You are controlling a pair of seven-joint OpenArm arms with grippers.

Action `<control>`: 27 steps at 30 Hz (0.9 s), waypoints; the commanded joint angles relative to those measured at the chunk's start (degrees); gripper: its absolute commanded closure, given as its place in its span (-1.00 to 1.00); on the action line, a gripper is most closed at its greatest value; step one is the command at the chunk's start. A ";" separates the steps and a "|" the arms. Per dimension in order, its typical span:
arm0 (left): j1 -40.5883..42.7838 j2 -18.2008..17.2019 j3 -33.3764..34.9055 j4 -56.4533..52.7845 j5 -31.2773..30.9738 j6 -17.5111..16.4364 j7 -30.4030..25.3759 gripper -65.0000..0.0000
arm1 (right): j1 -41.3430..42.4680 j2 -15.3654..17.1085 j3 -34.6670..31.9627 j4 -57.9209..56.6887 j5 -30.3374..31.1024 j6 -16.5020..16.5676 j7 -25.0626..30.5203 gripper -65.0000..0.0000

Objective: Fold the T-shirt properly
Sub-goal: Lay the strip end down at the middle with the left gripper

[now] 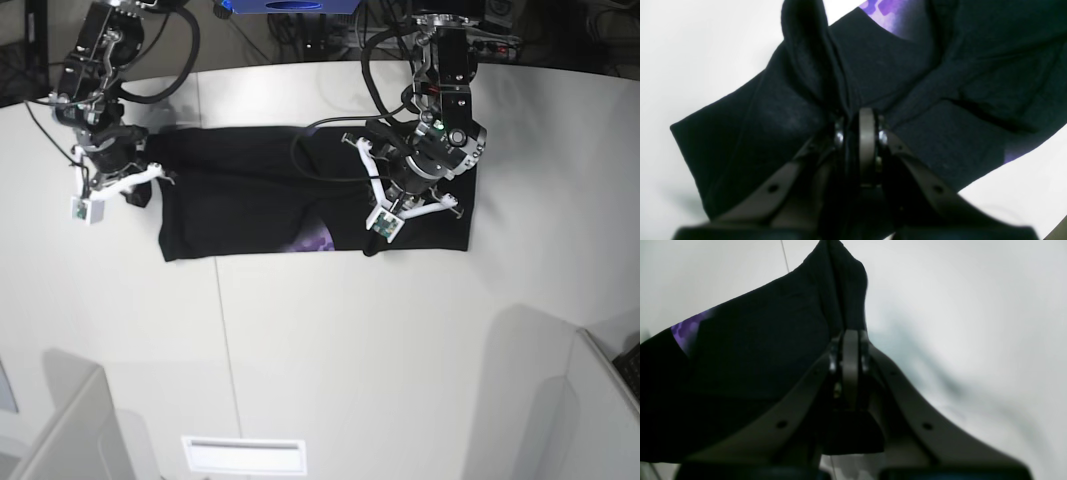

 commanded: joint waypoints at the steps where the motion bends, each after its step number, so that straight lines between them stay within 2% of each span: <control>1: -0.68 0.33 0.26 0.98 -0.80 -0.17 -1.06 1.00 | 0.43 -0.32 0.19 0.59 0.39 0.32 1.12 1.00; 10: -0.68 0.33 0.44 0.98 -0.80 -0.17 -1.06 1.00 | 0.78 -1.20 0.01 -0.99 0.39 0.32 1.12 1.00; 16: -0.68 0.33 4.22 0.89 -0.36 -0.08 -1.06 1.00 | 0.78 -1.46 -0.08 -0.73 0.39 0.32 1.12 1.00; 21: -0.77 0.33 4.48 0.54 -0.89 3.34 -1.06 1.00 | 0.69 -1.28 0.10 -0.64 0.39 0.32 1.12 1.00; 27: -0.77 0.33 4.57 -2.27 -0.89 3.34 -1.06 1.00 | 0.69 -1.28 0.19 -0.64 0.39 0.32 1.12 1.00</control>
